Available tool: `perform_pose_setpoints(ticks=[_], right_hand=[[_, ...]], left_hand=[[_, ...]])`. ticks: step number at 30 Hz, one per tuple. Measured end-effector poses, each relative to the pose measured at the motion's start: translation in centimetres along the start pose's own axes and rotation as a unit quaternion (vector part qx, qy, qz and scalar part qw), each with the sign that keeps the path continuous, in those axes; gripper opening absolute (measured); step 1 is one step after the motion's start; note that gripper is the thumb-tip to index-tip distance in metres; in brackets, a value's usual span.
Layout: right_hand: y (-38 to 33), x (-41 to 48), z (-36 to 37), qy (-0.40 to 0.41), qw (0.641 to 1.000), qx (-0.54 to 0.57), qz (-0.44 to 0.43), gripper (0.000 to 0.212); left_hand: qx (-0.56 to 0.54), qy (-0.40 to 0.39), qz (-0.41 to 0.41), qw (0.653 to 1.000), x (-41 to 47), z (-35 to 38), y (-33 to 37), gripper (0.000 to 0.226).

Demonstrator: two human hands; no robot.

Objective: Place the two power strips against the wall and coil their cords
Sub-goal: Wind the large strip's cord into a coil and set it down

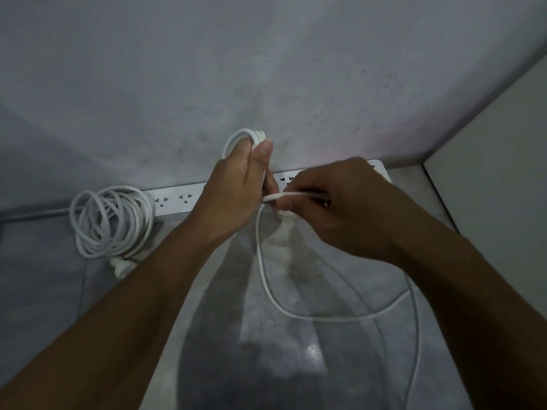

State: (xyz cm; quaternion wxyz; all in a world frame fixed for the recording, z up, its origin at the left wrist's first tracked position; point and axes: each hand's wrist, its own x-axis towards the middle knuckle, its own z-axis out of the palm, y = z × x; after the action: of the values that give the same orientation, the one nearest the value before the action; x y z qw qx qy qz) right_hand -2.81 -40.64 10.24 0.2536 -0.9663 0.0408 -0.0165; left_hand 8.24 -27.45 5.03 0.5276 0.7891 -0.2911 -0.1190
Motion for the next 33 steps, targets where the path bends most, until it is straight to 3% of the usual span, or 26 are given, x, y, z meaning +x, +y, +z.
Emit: perform_pose_setpoints(ticks=[3,6,10,13,16,20,26,30,33], right_hand=[[0.2,0.6,-1.3,0.040,0.999,-0.001,0.006,0.024],[1.4,1.7,-2.1,0.079,0.996,0.038,0.029,0.025],[3.2,3.1,-1.6,0.081,0.985,0.146,0.045,0.020],[4.4,3.4,-0.9,0.087,0.975,0.195,0.053,0.013],[6.4,3.4,0.5,0.133,0.967,0.205,0.077,0.019],[7.6,2.5,3.0,0.152,0.965,0.199,0.074,0.026],[6.1,1.2,7.1,0.038,0.962,0.244,0.117,0.029],[5.1,0.7,8.9,-0.057,0.960,0.248,0.118,0.059],[4.5,0.3,9.7,-0.124,0.955,0.241,0.118,0.075]], left_hand=[[-0.018,-0.048,-0.015,0.999,-0.7,0.4,0.7,0.036],[-0.119,-0.101,-0.066,0.986,-1.1,0.7,1.0,0.047],[-0.301,-0.197,-0.127,0.924,-0.5,0.2,1.5,0.058],[-0.348,-0.254,-0.166,0.887,0.0,-0.6,1.4,0.047],[-0.410,-0.279,-0.172,0.851,0.0,-1.6,1.6,0.044],[-0.491,-0.236,-0.152,0.825,0.3,-2.2,2.3,0.045],[-0.591,-0.145,-0.105,0.787,1.1,-2.8,2.1,0.053],[-0.627,-0.100,-0.103,0.766,1.3,-3.2,2.1,0.061],[-0.643,-0.068,-0.085,0.758,1.4,-3.2,2.0,0.054]])
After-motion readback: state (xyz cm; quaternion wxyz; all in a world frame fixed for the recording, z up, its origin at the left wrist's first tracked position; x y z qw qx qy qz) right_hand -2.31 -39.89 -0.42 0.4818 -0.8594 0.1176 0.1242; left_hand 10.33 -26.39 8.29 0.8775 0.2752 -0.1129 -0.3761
